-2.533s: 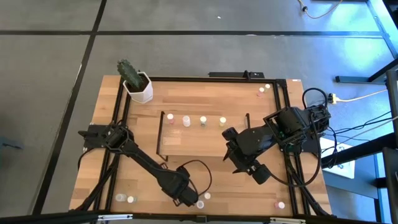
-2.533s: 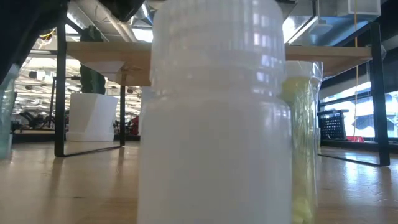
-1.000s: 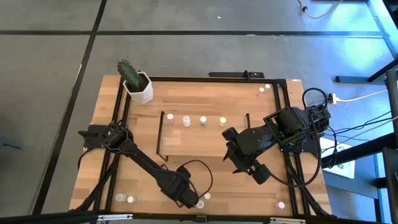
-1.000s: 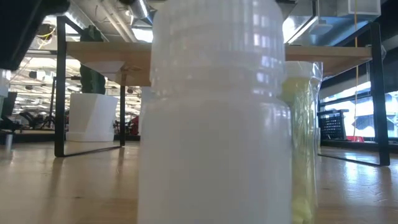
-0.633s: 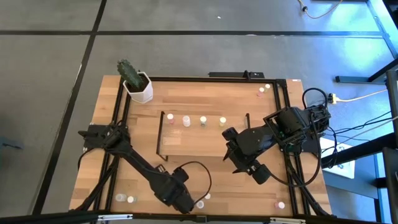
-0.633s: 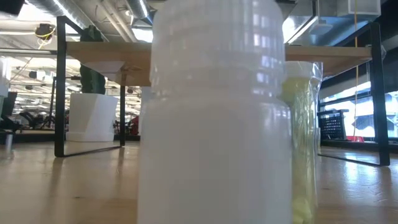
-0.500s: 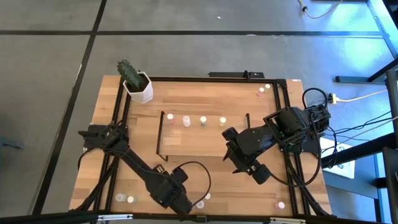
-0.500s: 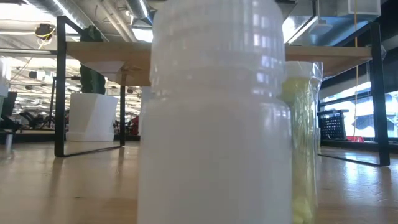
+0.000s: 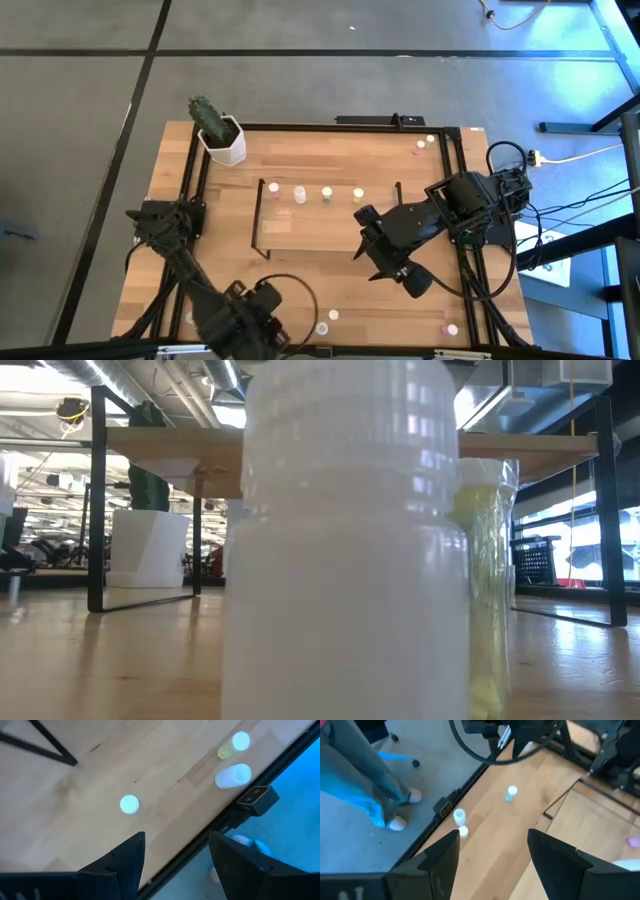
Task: Pick and place medicine bottles onto shelf by color
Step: Put the top blue pill bottle on the shelf aligned with the other blue pill bottle
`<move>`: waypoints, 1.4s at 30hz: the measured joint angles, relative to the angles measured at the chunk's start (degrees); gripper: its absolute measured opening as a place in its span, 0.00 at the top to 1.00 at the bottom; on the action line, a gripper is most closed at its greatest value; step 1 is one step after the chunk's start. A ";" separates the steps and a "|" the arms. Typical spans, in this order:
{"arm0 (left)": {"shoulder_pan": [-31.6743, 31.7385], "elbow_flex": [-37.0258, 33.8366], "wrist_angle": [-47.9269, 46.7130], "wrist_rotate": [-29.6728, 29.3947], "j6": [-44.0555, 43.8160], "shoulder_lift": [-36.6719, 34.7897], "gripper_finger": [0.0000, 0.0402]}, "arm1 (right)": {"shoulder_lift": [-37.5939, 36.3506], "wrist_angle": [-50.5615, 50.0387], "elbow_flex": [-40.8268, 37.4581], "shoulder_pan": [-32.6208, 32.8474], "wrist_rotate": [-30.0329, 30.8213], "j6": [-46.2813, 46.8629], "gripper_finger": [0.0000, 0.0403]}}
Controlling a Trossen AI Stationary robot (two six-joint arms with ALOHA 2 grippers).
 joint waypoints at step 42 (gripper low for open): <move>-20.22 -0.02 0.00 -17.80 -32.51 -0.06 0.47 | 29.75 29.36 -0.02 -2.19 0.42 -6.29 0.41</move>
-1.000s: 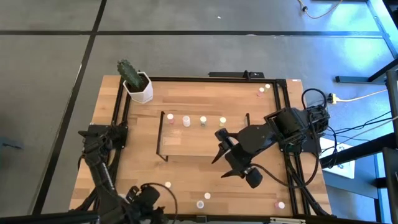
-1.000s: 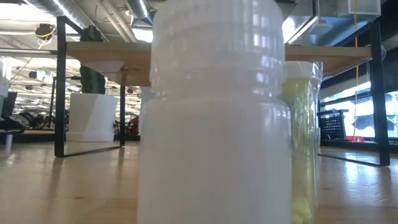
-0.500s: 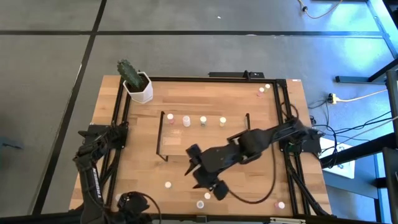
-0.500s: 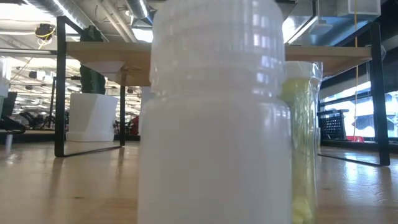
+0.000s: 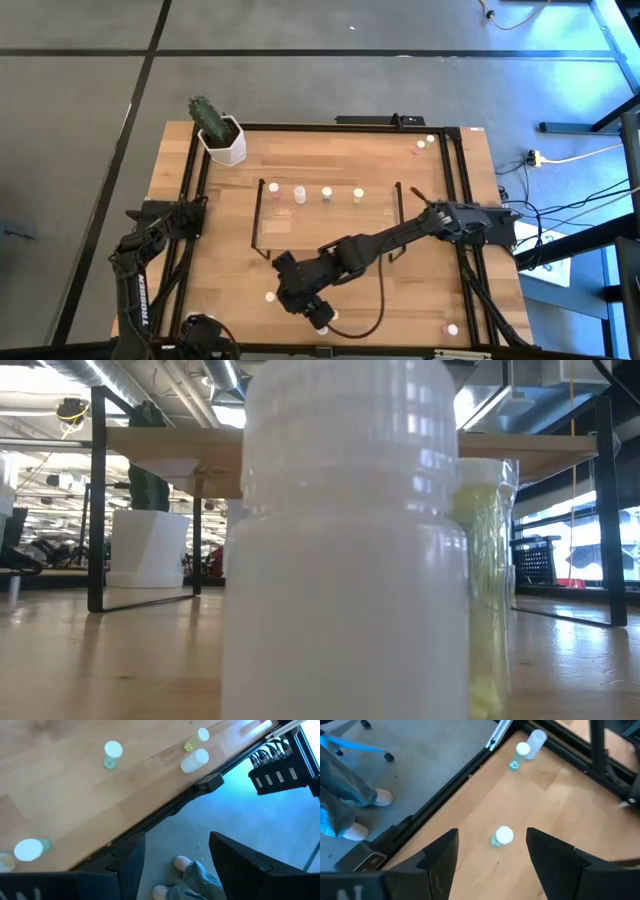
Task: Pick and place medicine bottles onto shelf by color
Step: Put the top blue pill bottle on the shelf aligned with the other blue pill bottle
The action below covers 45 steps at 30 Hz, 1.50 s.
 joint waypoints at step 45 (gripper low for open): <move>-0.88 -0.04 0.00 0.07 4.04 0.00 0.47 | 12.58 13.55 -0.39 -3.25 -0.48 -0.01 0.41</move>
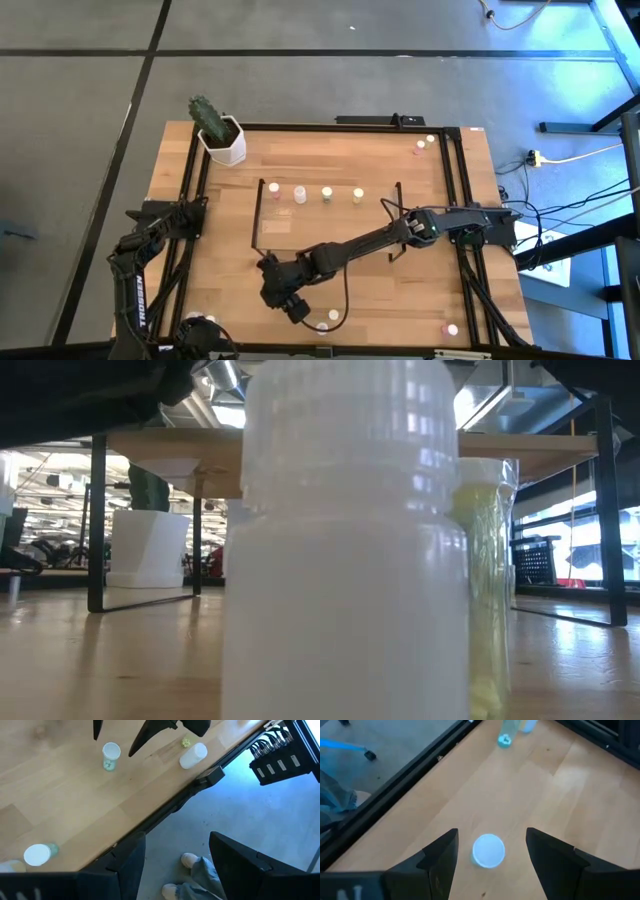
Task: Pick and place medicine bottles onto shelf by color
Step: Put the top blue pill bottle on the shelf aligned with the other blue pill bottle
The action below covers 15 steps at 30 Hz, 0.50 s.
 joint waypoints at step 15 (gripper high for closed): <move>0.02 0.00 0.00 -0.02 0.00 0.00 0.47 | 2.91 0.74 -0.04 0.00 0.00 -0.02 0.41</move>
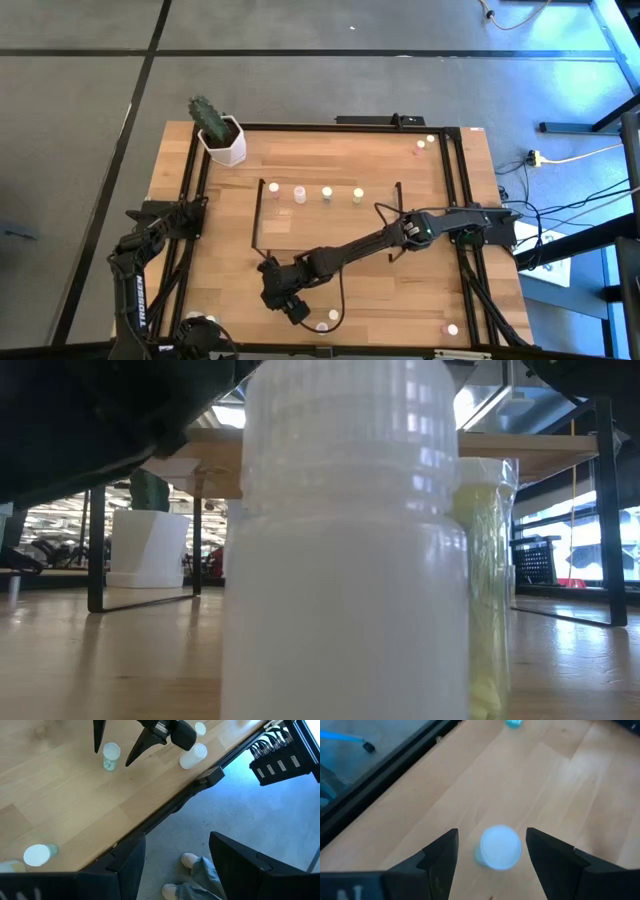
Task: Pick and place medicine bottles onto shelf by color
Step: Put the top blue pill bottle on the shelf aligned with the other blue pill bottle
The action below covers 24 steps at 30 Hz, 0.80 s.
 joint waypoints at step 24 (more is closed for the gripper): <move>-0.02 0.00 0.00 0.02 0.00 0.00 0.47 | 0.33 0.35 -0.01 0.00 0.09 0.39 0.62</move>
